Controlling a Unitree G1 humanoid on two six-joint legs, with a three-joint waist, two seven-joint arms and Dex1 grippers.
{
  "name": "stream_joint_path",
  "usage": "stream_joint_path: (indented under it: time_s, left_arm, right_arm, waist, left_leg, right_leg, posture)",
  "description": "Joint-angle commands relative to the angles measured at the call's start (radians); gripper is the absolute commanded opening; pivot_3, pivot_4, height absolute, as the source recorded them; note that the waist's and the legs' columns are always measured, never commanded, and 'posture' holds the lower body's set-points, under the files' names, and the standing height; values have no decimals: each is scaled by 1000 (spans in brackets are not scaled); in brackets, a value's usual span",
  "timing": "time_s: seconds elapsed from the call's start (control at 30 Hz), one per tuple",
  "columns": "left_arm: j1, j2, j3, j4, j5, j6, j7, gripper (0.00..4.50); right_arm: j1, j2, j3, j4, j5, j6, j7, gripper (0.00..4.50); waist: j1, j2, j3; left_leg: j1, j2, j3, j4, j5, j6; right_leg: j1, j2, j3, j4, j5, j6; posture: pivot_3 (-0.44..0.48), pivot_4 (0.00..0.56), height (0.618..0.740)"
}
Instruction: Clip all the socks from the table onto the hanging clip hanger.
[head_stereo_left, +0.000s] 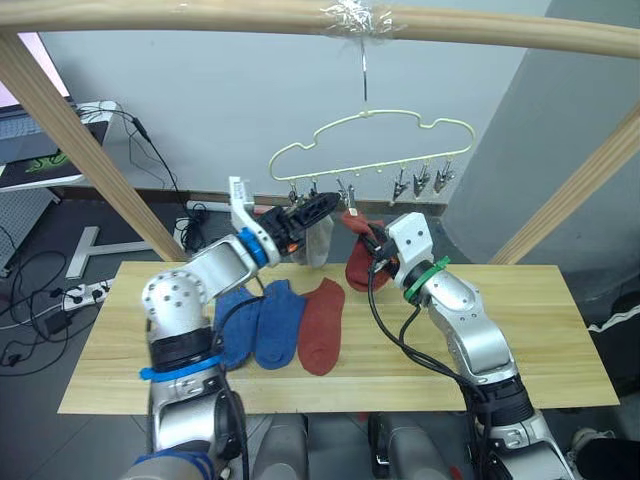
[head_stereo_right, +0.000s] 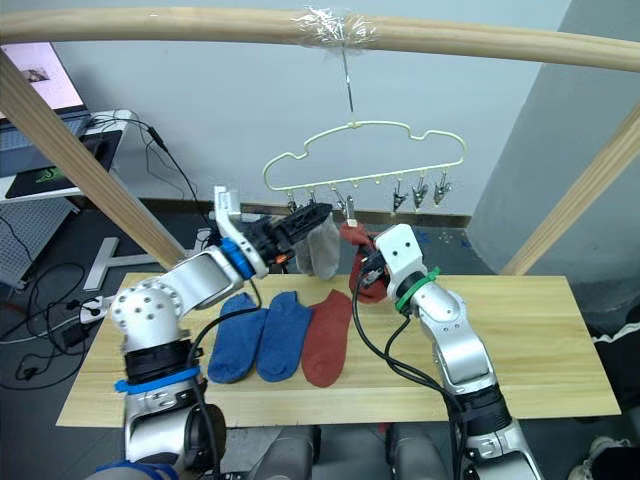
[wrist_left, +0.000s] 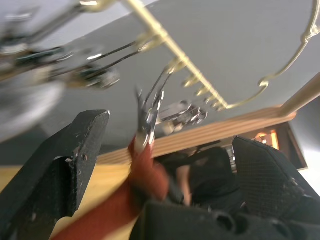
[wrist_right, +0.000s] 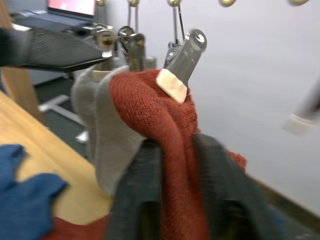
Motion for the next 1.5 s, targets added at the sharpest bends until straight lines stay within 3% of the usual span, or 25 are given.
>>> stream_joint_path:
  time_s: [0.03, 0.13, 0.17, 0.23, 0.37, 0.47, 0.63, 0.77, 0.87, 1.5]
  left_arm:
    - [62, 99, -42, -115, 13, 19, -28, 4500]
    - [136, 203, -147, -167, 168, -67, -68, 4500]
    - [159, 239, -188, -196, 221, -108, -93, 4500]
    - [202, 274, -235, -256, 304, -177, -99, 4500]
    - [298, 347, -302, -333, 400, -300, -210, 4500]
    - [320, 368, -279, -304, 353, -351, -358, 4500]
    - [348, 414, -321, -309, 477, -548, -506, 4500]
    - [346, 412, -353, -295, 542, -635, -554, 4500]
    - [333, 390, -370, -284, 562, -669, -567, 4500]
    - [298, 348, -377, -305, 568, -678, -576, 4500]
  right_arm:
    - [2, 14, -24, -60, 91, 106, 29, 2483]
    - [44, 0, -40, -117, 111, 183, 6, 3544]
    - [59, -11, -41, -138, 90, 193, -17, 4117]
    - [89, -9, -58, -183, 56, 222, -83, 4438]
    - [126, 9, -81, -278, 5, 264, -203, 4438]
    - [131, 39, -108, -354, 52, 283, -215, 4438]
    - [113, 66, -67, -376, 6, 270, -278, 2823]
    - [79, 90, -60, -354, -2, 264, -306, 2823]
    - [37, 110, -84, -304, -10, 247, -338, 2363]
    - [-102, 120, -185, -151, -2, 227, -433, 2363]
  waist:
    - [8, 0, 0]
    - [26, 0, 0]
    - [30, 0, 0]
    - [46, 0, 0]
    - [70, 0, 0]
    - [75, 0, 0]
    - [74, 1, -1]
    - [75, 1, 0]
    - [75, 1, 0]
    - [73, 1, 0]
  left_leg:
    - [0, 0, 0, -1, 0, 0]
    - [1, 0, 0, -3, 0, 0]
    - [0, 0, 0, -3, 0, 0]
    - [0, 0, 1, -3, 0, 0]
    - [-1, 0, 3, -3, 0, 0]
    - [-2, 0, 5, -3, 0, 0]
    - [-6, 1, 7, -3, 0, 0]
    - [-11, 1, 8, -3, 0, 0]
    - [-11, 1, 7, -3, 0, 0]
    - [-11, 1, 7, -3, 0, 1]
  right_leg:
    - [0, 0, 0, 0, 0, -1]
    - [-1, 0, 0, -1, 1, -3]
    - [-1, 0, 0, -1, 1, -4]
    - [-2, 0, 0, -2, 1, -4]
    - [-4, 0, 2, -1, -2, -4]
    - [-6, 0, 4, -1, -3, -7]
    - [-11, 0, 4, -1, -2, -6]
    - [-15, 0, 5, -1, -1, -5]
    - [-15, 0, 5, -1, -1, -5]
    - [-15, 1, 4, 1, 0, -8]
  posture:
    - [315, 179, 740]
    - [333, 178, 740]
    - [333, 178, 740]
    - [338, 176, 740]
    - [337, 174, 740]
    - [337, 174, 740]
    - [325, 183, 740]
    - [320, 196, 740]
    - [320, 196, 740]
    - [332, 213, 740]
